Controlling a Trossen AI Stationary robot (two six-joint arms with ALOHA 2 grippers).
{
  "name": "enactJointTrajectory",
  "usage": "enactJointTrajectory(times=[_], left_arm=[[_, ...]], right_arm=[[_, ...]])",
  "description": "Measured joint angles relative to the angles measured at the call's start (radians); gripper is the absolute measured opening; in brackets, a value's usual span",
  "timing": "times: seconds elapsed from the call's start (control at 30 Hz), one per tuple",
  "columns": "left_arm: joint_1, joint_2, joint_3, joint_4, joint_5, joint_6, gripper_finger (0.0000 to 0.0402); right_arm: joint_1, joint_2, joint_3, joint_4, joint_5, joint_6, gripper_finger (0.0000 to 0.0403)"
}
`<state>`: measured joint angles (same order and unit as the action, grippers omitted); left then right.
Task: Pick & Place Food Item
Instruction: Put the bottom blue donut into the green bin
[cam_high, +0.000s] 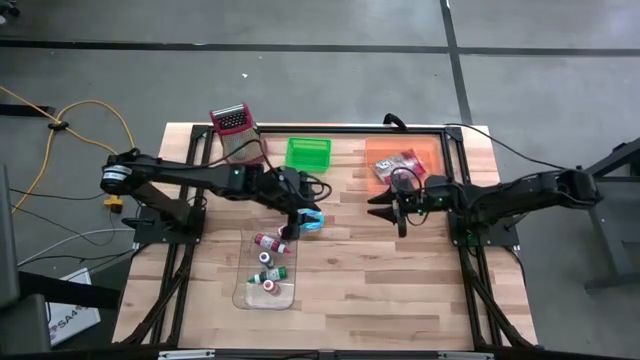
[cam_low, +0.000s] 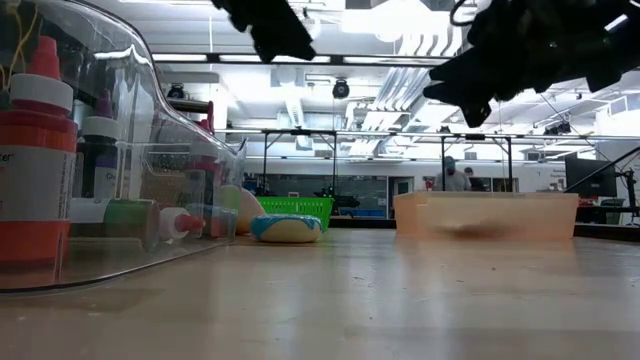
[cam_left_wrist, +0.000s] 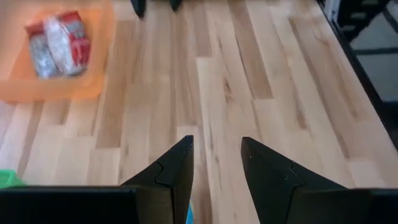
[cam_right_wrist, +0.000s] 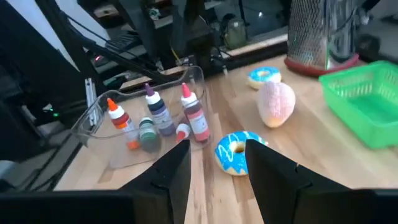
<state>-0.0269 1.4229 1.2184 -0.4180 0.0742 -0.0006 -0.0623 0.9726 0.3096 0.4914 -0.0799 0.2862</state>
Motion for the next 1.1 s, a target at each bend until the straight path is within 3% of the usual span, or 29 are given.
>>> enactJointTrajectory(times=[0.13, 0.33, 0.53, 0.8, 0.97, 1.1], left_arm=[[-0.012, -0.004, 0.000, 0.006, 0.000, -0.017, 0.0131], [-0.014, 0.032, 0.000, -0.013, -0.005, -0.076, 0.0131], [-0.012, 0.084, 0.000, -0.009, -0.117, -0.083, 0.0131], [0.064, 0.113, 0.001, -0.049, -0.129, -0.044, 0.0131], [0.153, 0.130, 0.001, -0.101, -0.099, 0.007, 0.0131], [0.215, 0.148, 0.001, -0.119, 0.009, 0.083, 0.0131]], right_arm=[[0.046, 0.000, 0.000, -0.001, 0.069, -0.029, 0.0142], [0.094, 0.000, 0.000, -0.006, 0.074, -0.027, 0.0142], [0.124, 0.000, 0.000, -0.040, 0.081, -0.022, 0.0142], [0.128, 0.000, 0.000, -0.075, 0.082, -0.021, 0.0142], [0.128, 0.000, 0.000, -0.089, 0.082, -0.021, 0.0142], [0.128, 0.000, 0.000, -0.087, 0.081, -0.021, 0.0142]])
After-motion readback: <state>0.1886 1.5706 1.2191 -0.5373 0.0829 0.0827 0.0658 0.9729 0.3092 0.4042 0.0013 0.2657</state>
